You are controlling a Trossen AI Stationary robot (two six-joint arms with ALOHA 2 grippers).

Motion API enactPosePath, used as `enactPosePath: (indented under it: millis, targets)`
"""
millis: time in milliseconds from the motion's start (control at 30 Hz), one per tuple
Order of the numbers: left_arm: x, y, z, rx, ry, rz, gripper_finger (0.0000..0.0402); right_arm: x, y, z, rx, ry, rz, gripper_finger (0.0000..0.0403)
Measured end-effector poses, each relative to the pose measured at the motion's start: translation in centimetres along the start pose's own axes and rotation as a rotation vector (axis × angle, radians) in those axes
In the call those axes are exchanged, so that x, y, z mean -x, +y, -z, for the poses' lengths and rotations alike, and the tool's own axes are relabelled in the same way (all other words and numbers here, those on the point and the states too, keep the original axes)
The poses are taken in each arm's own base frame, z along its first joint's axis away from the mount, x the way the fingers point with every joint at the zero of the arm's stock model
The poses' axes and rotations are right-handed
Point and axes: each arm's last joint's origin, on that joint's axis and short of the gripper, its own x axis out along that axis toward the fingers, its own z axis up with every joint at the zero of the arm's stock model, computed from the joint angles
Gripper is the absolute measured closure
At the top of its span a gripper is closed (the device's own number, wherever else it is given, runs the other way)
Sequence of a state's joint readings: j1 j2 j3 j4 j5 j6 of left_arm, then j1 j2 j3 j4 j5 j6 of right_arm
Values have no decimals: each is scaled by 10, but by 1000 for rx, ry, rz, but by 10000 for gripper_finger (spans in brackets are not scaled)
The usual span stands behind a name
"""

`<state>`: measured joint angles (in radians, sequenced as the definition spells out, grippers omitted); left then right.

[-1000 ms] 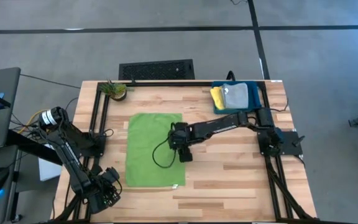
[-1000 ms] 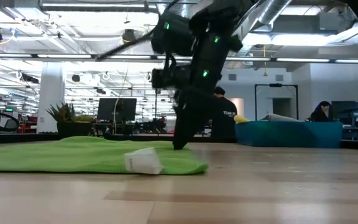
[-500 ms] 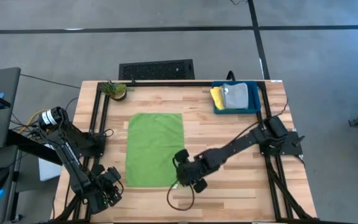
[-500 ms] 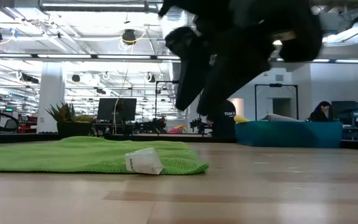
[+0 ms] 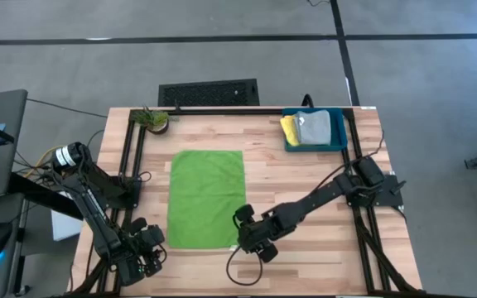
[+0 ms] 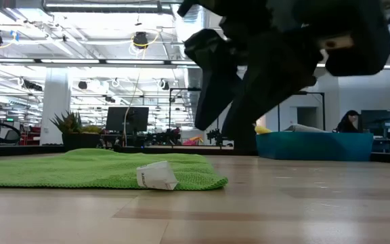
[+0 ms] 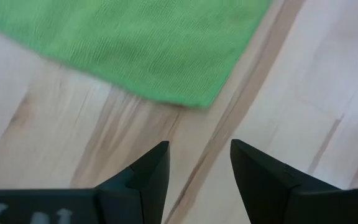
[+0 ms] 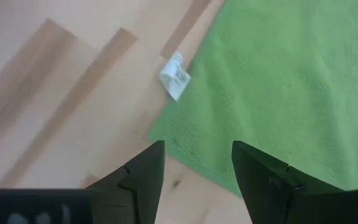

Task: Fold microfiber towels
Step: Fold the green microfiber cloth

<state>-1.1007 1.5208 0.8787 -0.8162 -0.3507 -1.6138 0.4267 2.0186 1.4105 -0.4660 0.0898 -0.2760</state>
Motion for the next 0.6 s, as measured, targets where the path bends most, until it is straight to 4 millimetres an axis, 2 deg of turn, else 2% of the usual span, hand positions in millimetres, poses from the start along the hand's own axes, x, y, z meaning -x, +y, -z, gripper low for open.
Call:
enactPosePath:
  millis: [267, 533, 600]
  targets:
    - [0, 0, -2, -46, -28, 3, 239, -9, 17, 5, 9, -51, -11, 191]
    - [0, -3, -2, -114, -40, 26, 239, -10, 14, 5, 4, -76, -1, 191]
    - [0, -3, -2, -114, -40, 26, 239, -17, 13, 5, -2, -82, 0, 191]
